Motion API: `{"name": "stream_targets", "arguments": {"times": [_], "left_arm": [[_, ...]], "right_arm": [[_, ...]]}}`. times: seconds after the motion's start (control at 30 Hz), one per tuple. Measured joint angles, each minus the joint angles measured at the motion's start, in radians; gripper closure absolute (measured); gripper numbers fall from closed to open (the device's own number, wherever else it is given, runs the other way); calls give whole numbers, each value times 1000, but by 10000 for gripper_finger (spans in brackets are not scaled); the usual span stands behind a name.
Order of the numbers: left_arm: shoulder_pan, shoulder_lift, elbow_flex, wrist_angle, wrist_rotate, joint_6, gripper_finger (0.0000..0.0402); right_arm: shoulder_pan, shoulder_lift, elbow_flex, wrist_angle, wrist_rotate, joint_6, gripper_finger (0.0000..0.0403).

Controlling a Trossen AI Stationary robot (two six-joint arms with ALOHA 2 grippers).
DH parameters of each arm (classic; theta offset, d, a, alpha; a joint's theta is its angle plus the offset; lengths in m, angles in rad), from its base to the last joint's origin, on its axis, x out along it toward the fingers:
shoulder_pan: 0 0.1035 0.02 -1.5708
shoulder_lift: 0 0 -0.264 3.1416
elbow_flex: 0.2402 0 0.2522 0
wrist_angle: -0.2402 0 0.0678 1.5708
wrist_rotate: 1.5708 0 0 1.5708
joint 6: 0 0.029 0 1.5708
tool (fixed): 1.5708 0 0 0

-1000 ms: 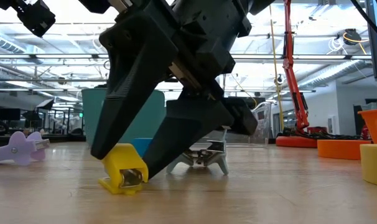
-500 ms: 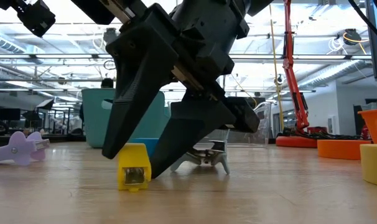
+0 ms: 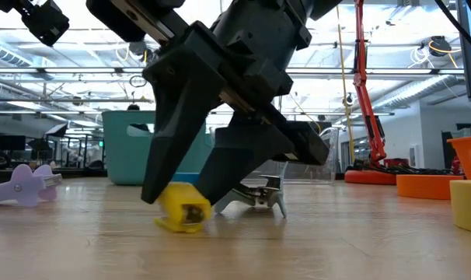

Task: Pick and place Stapler, Stapler remover, tape
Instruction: Put the mini yellow stapler into the blue bin

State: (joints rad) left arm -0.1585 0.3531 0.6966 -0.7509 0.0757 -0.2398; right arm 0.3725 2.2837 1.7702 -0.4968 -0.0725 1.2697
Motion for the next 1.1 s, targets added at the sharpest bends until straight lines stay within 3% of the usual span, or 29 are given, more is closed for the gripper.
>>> {"name": "stream_targets", "arguments": {"times": [0.3, 1.1], "left_arm": [[0, 0, 0, 0, 0, 0, 135], [0, 0, 0, 4, 0, -9, 135]], "right_arm": [[0, 0, -1, -5, 0, 1, 335], [-32, -46, -4, 153, 30, 1, 338]]}}
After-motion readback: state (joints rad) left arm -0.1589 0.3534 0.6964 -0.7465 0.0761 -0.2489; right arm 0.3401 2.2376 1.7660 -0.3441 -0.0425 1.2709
